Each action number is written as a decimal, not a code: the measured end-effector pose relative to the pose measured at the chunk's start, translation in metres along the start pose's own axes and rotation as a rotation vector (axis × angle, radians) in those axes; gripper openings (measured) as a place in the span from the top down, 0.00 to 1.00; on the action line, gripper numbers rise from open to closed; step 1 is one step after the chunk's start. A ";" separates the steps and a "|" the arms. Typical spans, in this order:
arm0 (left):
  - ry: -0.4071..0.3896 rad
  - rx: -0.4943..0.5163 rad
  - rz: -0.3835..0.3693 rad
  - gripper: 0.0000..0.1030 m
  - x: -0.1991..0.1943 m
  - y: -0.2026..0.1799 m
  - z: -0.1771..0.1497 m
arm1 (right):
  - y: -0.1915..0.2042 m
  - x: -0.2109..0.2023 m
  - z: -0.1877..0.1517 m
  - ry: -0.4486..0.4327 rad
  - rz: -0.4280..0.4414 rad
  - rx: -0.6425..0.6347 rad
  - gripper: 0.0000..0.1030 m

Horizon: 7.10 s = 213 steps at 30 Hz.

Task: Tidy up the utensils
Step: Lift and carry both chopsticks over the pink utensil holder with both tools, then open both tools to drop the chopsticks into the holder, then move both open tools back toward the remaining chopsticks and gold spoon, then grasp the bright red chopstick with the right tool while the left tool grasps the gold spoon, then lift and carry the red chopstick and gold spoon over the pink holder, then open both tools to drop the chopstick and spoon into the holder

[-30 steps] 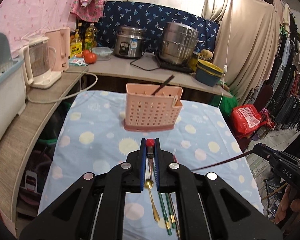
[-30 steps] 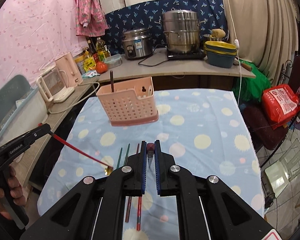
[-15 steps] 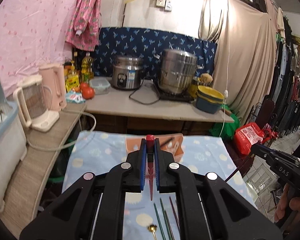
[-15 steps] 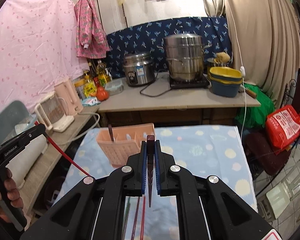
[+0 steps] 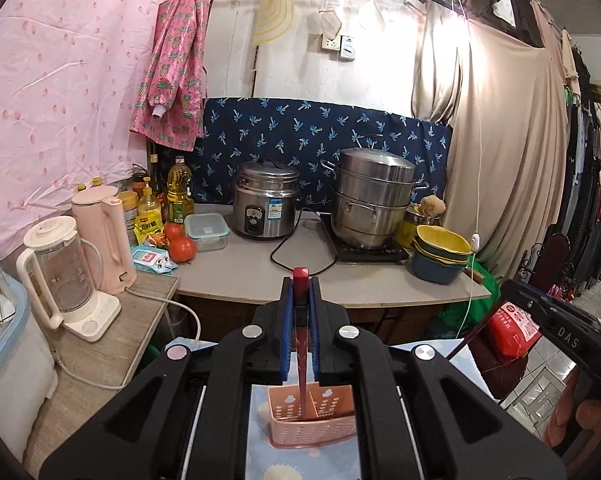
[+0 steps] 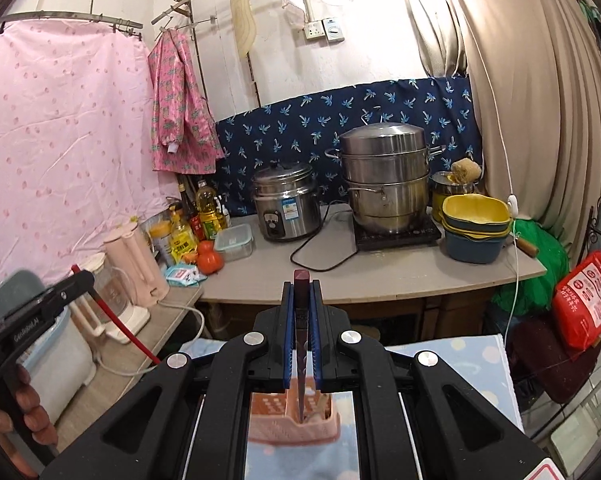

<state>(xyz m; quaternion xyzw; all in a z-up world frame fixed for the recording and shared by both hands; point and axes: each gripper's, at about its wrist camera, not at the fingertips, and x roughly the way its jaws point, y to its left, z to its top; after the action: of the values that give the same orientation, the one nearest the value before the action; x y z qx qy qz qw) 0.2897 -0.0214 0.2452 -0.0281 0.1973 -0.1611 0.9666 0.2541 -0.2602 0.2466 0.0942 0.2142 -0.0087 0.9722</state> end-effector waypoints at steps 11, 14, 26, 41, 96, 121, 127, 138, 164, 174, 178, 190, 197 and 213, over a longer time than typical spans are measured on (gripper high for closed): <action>0.106 -0.003 0.016 0.93 0.061 0.007 -0.033 | 0.004 0.078 -0.041 0.144 -0.010 -0.016 0.93; 0.123 -0.005 0.023 0.93 0.067 0.009 -0.039 | 0.002 0.091 -0.055 0.181 -0.013 -0.020 0.93; 0.124 -0.040 0.090 0.43 0.068 0.016 -0.048 | -0.007 0.082 -0.060 0.163 -0.047 0.008 0.72; 0.134 -0.040 0.085 0.43 0.032 0.015 -0.058 | -0.002 0.037 -0.071 0.155 -0.064 -0.021 0.71; 0.627 -0.028 0.009 0.51 -0.070 -0.030 -0.379 | 0.005 -0.098 -0.389 0.641 -0.043 -0.023 0.90; 0.626 -0.060 -0.042 0.90 -0.065 -0.028 -0.372 | 0.003 -0.100 -0.386 0.623 -0.031 -0.015 0.93; 0.579 -0.079 -0.045 0.91 -0.081 -0.023 -0.352 | 0.002 -0.114 -0.370 0.575 -0.019 -0.001 0.93; 0.472 -0.098 -0.059 0.99 -0.103 -0.015 -0.300 | -0.007 -0.142 -0.308 0.417 -0.009 0.041 0.93; 0.276 -0.043 -0.083 0.99 -0.098 -0.014 -0.173 | -0.001 -0.138 -0.171 0.134 0.004 -0.005 0.93; 0.200 -0.040 -0.099 0.99 -0.060 -0.012 -0.104 | -0.003 -0.100 -0.103 0.047 0.015 -0.001 0.93; 0.165 -0.033 -0.096 0.99 -0.039 -0.013 -0.076 | -0.001 -0.080 -0.066 -0.001 0.019 0.001 0.93; 0.190 -0.037 -0.091 0.99 0.037 -0.011 -0.049 | 0.013 -0.007 -0.006 -0.083 0.048 0.039 0.93; 0.256 -0.055 -0.069 0.99 0.075 -0.001 -0.070 | 0.011 0.045 -0.032 -0.008 0.064 0.077 0.93; 0.280 -0.078 0.018 0.63 0.097 0.013 -0.099 | 0.003 0.066 -0.077 0.059 -0.001 0.055 0.64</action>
<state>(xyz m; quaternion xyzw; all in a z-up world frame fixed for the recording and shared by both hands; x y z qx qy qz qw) 0.3392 -0.0393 0.1166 -0.0411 0.3364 -0.1469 0.9293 0.2824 -0.2412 0.1513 0.1210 0.2425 -0.0123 0.9625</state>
